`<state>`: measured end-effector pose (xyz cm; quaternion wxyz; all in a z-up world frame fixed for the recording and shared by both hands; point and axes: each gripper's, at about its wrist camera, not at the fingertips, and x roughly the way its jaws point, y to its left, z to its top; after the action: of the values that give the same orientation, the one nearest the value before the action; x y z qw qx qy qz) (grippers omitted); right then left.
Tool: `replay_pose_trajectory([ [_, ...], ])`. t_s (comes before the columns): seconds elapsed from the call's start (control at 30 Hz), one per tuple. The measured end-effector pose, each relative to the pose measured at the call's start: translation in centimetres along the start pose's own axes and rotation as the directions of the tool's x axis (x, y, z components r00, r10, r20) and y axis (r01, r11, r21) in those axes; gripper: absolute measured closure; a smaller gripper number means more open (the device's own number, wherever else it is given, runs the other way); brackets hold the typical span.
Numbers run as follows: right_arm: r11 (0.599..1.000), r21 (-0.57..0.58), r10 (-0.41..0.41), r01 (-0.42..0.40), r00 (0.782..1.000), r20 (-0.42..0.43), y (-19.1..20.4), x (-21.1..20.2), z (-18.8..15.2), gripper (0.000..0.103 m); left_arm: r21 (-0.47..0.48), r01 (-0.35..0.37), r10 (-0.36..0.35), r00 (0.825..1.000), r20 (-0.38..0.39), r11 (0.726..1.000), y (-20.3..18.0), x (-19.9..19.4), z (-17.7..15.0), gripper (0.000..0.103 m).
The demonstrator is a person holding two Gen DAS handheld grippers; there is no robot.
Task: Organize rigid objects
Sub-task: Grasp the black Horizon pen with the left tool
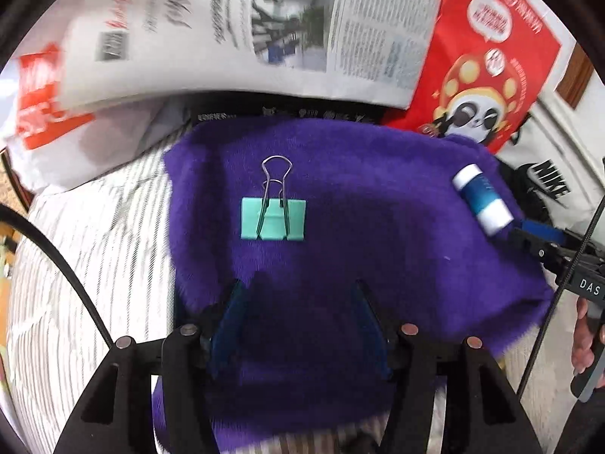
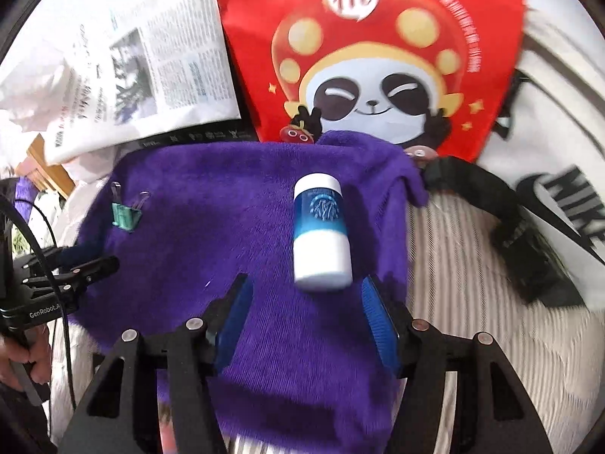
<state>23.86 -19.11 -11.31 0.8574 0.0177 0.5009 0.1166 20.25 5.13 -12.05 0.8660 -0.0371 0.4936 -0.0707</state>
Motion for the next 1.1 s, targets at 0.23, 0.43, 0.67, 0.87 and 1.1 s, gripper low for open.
replay_pose_trajectory([
  [0.23, 0.999, 0.030, -0.017, 0.015, 0.999, 0.047, 0.2, -5.9, -3.6, 0.043, 0.021, 0.009, -0.009, 1.000, 0.020, 1.000, -0.5, -5.0, -3.6, 0.047],
  [0.43, 0.998, 0.059, -0.017, 0.014, 0.998, 0.061, 0.7, -9.2, -7.4, 0.043, 0.024, 0.027, -0.027, 1.000, -0.007, 0.999, -1.3, -6.2, -6.6, 0.047],
  [0.67, 0.999, 0.039, -0.005, 0.003, 0.998, 0.057, 2.1, -11.5, -11.0, 0.043, 0.045, -0.020, 0.024, 0.995, -0.095, 0.999, -2.3, -4.7, -9.7, 0.047],
  [0.87, 0.999, 0.019, -0.050, 0.049, 0.996, 0.076, 1.8, -13.0, -11.7, 0.043, 0.067, -0.026, 0.034, 0.993, -0.111, 0.997, -4.1, -3.8, -10.0, 0.047],
  [1.1, 0.999, 0.033, -0.033, 0.031, 0.997, 0.076, 1.4, -13.2, -12.5, 0.043, 0.117, -0.093, 0.105, 0.989, -0.104, 0.989, -4.1, -3.6, -10.4, 0.045],
])
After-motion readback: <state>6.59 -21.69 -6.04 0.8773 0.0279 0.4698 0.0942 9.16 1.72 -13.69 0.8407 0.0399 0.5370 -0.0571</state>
